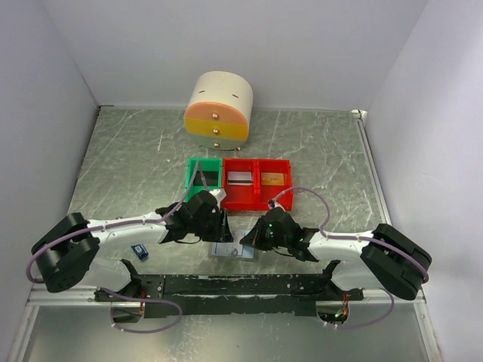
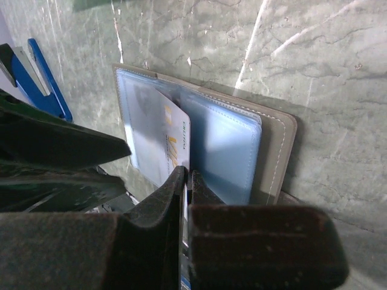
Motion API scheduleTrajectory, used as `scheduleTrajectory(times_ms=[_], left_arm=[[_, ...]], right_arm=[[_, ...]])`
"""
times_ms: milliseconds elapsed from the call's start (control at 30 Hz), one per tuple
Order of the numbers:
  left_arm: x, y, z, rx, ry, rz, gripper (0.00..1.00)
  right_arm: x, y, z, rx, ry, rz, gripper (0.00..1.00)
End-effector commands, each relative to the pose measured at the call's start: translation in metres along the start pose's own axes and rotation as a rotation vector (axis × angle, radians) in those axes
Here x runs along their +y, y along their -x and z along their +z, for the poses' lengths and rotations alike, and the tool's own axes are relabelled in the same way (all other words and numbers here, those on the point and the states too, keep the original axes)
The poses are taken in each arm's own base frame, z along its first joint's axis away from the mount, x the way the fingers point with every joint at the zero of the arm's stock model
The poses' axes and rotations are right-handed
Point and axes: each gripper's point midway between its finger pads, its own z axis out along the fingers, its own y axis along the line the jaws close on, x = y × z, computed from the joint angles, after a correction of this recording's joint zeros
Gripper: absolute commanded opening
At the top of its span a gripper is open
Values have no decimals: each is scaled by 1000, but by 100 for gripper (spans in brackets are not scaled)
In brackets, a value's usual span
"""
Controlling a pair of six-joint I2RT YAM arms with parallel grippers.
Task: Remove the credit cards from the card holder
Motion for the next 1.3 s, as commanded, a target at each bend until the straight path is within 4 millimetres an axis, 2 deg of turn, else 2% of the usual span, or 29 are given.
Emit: scheduleTrajectory(times_ms=[0, 200, 400, 567, 733, 867, 1067, 1267], left_arm=[[2, -14, 11, 60, 4, 15, 45], [26, -21, 14, 75, 128, 24, 38], [41, -28, 13, 94, 192, 31, 33], [44, -32, 13, 97, 194, 22, 31], [45, -33, 10, 90, 197, 19, 30], [45, -32, 9, 86, 199, 21, 30], [44, -30, 9, 81, 201, 19, 30], [44, -31, 10, 82, 196, 15, 29]], right_arm=[[-10, 0, -1, -15, -25, 12, 0], [-1, 2, -2, -16, 20, 14, 0], [10, 0, -2, -13, 95, 43, 9], [14, -3, -2, -10, 156, 80, 20], [18, -5, 2, 2, 183, 88, 23], [23, -6, 6, 15, 196, 93, 22], [23, -4, 11, 11, 183, 103, 12], [17, -2, 5, -15, 187, 133, 4]])
